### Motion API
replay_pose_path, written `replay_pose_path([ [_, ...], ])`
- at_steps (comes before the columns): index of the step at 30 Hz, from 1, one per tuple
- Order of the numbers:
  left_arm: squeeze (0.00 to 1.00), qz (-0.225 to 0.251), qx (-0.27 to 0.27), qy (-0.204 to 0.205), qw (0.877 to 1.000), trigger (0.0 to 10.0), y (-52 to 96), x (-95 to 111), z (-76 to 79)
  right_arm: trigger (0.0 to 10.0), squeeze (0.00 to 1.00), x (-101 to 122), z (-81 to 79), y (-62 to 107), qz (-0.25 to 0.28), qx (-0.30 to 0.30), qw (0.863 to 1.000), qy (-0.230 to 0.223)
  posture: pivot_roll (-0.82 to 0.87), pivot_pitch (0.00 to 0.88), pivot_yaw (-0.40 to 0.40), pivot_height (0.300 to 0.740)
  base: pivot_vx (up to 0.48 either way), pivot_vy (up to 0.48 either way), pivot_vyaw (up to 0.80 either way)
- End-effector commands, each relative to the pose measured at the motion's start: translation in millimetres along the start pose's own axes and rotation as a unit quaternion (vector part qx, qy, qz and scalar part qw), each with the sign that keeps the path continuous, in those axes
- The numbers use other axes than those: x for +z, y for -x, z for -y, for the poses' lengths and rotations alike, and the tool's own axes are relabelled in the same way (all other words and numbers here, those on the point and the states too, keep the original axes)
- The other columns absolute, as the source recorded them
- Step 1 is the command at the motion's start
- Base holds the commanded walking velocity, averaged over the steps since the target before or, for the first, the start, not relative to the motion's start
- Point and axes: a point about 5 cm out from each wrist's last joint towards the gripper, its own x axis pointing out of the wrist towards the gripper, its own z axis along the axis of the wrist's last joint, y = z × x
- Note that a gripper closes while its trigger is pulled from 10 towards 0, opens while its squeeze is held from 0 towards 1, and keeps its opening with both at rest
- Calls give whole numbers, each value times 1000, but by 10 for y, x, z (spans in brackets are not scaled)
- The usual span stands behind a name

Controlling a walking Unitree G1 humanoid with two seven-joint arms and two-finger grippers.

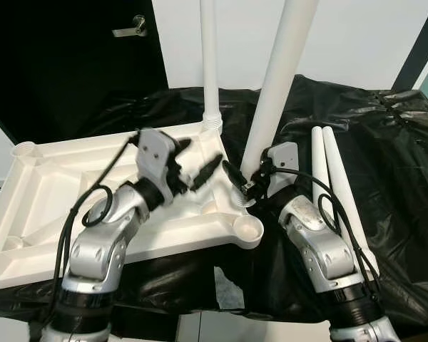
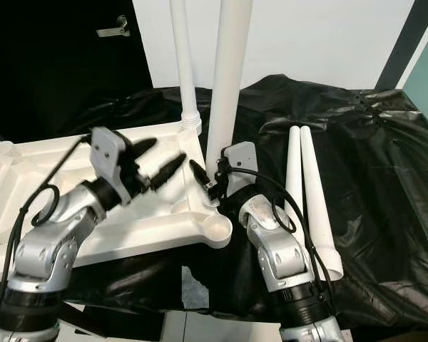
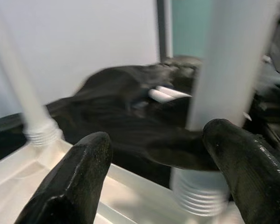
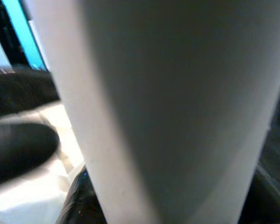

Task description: Building children table

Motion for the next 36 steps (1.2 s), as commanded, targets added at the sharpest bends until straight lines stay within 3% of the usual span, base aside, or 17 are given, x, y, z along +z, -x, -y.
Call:
replay_pose_path([
  [1, 0, -10, -25, -13, 1000, 10000, 43, -27, 38, 10000, 0, 25, -71, 13, 12, 13, 1000, -12, 12, 0, 9, 740, 0, 0, 0],
  [6, 0, -68, -69, -36, 995, 10000, 210, -215, 108, 10000, 0, -145, -182, 118, -12, 11, 998, -54, 20, 0, 10, 740, 0, 0, 0],
  [12, 0, -124, -123, -58, 983, 10000, 390, -360, 201, 10000, 0, -510, -114, 321, -80, -33, 993, -85, 22, 0, 15, 740, 0, 0, 0],
  [21, 0, -192, -155, -77, 966, 10000, 535, -549, 202, 10000, 0, -559, 35, 364, -93, -66, 991, -71, 17, 0, 28, 740, 0, 0, 0],
  [32, 0, -259, -119, -132, 950, 10000, 494, -746, 103, 10000, 0, -516, 138, 371, -83, -84, 991, -57, 13, 0, 32, 740, 0, 0, 0],
  [33, 0, -275, -90, -132, 948, 8706, 433, -810, 64, 10000, 0, -501, 143, 373, -81, -84, 992, -52, 17, 0, 34, 740, 0, 0, 0],
  [34, 0, -279, -81, -134, 947, 4706, 401, -828, 51, 10000, 0, -497, 145, 371, -81, -84, 992, -50, 17, 0, 34, 740, 0, 0, 0],
  [35, 0, -279, -81, -134, 947, 4706, 401, -828, 51, 10000, 0, -497, 145, 371, -81, -84, 992, -50, 17, 0, 34, 740, 0, 0, 0],
  [36, 0, -283, -67, -131, 948, 2588, 373, -843, 33, 10000, 0, -492, 147, 369, -80, -84, 992, -50, 16, 0, 33, 740, 0, 0, 0],
])
